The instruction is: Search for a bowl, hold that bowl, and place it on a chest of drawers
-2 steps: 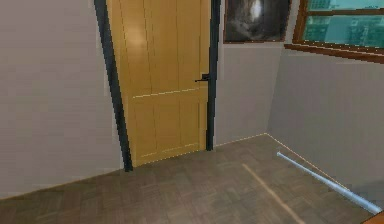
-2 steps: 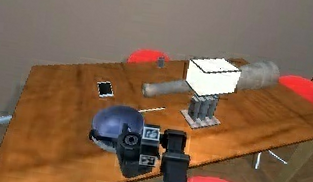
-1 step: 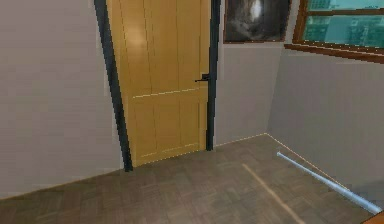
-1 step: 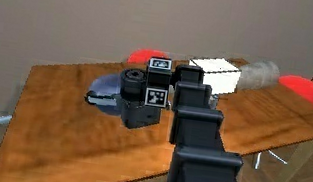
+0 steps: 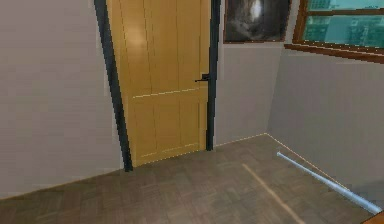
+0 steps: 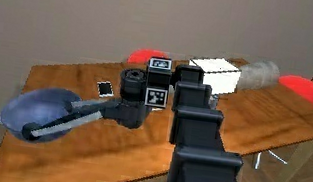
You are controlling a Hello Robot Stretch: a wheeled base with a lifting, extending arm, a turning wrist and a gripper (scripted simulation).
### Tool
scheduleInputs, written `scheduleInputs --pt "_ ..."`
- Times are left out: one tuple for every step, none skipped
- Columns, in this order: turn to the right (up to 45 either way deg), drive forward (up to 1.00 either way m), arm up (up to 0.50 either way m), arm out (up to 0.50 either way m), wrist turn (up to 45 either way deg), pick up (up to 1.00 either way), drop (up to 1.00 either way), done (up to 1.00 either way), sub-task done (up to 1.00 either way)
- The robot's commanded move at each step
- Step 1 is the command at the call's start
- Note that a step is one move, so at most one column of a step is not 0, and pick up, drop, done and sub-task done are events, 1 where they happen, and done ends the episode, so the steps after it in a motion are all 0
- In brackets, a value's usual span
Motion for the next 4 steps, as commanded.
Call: scheduleInputs --pt "0.0 0.00 0.00 0.00 -45.0 0.00 0.00 0.00 0.00" --pt "0.0 0.00 0.00 0.00 -12.0 0.00 0.00 0.00 0.00" --pt "0.0 0.00 0.00 -0.16 0.0 0.00 0.00 0.00 0.00" --pt "-45.0 0.00 0.00 0.00 0.0 0.00 0.00 0.00 0.00"
